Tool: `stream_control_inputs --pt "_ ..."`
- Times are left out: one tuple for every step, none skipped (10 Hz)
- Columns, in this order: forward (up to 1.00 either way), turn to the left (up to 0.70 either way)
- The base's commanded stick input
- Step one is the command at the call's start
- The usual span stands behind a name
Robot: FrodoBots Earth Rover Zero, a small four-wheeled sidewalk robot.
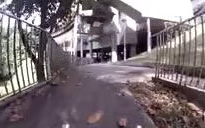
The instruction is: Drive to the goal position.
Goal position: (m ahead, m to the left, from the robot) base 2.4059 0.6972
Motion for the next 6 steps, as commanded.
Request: stream_control_inputs --pt "0.85 0.00" --pt "0.85 0.00" --pt "0.85 0.00" --pt "0.85 0.00" --pt "0.85 0.00" --pt "0.85 0.00"
